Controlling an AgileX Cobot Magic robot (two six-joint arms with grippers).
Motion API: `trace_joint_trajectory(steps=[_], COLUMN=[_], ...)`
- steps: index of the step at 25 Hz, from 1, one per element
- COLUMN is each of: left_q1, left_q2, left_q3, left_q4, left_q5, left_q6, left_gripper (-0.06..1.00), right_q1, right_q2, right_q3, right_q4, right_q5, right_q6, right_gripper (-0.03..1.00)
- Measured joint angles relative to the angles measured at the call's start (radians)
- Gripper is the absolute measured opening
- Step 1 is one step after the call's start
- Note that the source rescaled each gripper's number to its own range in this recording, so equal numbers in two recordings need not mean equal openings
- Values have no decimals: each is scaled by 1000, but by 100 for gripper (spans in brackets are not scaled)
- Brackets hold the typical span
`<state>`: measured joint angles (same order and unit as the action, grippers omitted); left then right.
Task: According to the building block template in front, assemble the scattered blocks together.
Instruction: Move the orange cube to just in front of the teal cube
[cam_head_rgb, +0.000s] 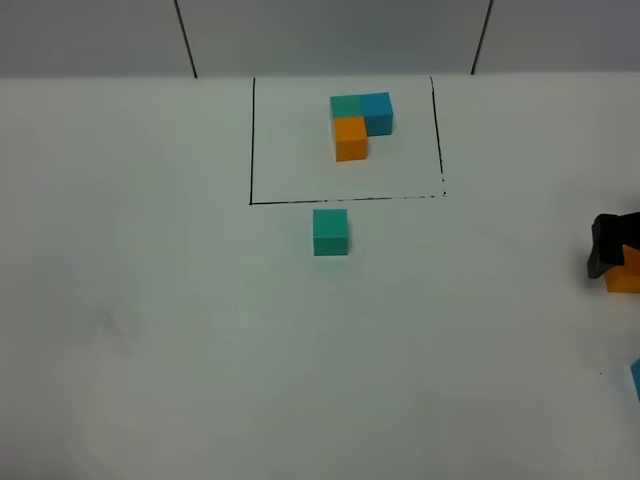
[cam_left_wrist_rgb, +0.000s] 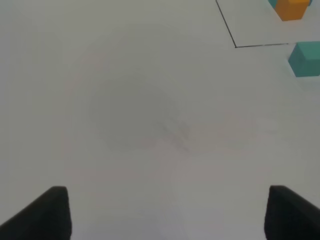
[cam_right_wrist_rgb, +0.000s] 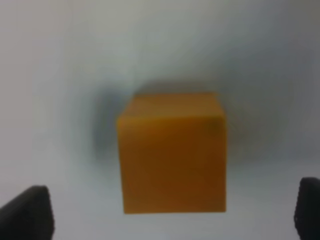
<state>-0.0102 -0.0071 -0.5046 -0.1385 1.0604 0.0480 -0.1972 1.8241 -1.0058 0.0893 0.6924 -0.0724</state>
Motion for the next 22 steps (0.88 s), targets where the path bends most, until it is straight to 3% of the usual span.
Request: trace_joint_trajectory(steps=[7,11,14,15,18,22], left_q1=[0,0,0,0,0,0], left_q2=[0,0,0,0,0,0], left_q3=[0,0,0,0,0,0], left_q4=[0,0,0,0,0,0], left_q5=[0,0,0,0,0,0], left_q6=[0,0,0,0,0,0], left_gripper=[72,72,72,72,72,72], right_q1=[-4,-4,-4,-4,-4,-3], right_q2=[32,58,64,65,66,66], right_q3=[-2,-2,-3,-4,-5,-7], right_q4=[-3,-5,-7,-9,-9,-9], right_q5=[-20,-24,-27,-27,-27,-26], right_q6=[-13,-18,-20,-20,-20,14], right_gripper=[89,79,60,50,2,0])
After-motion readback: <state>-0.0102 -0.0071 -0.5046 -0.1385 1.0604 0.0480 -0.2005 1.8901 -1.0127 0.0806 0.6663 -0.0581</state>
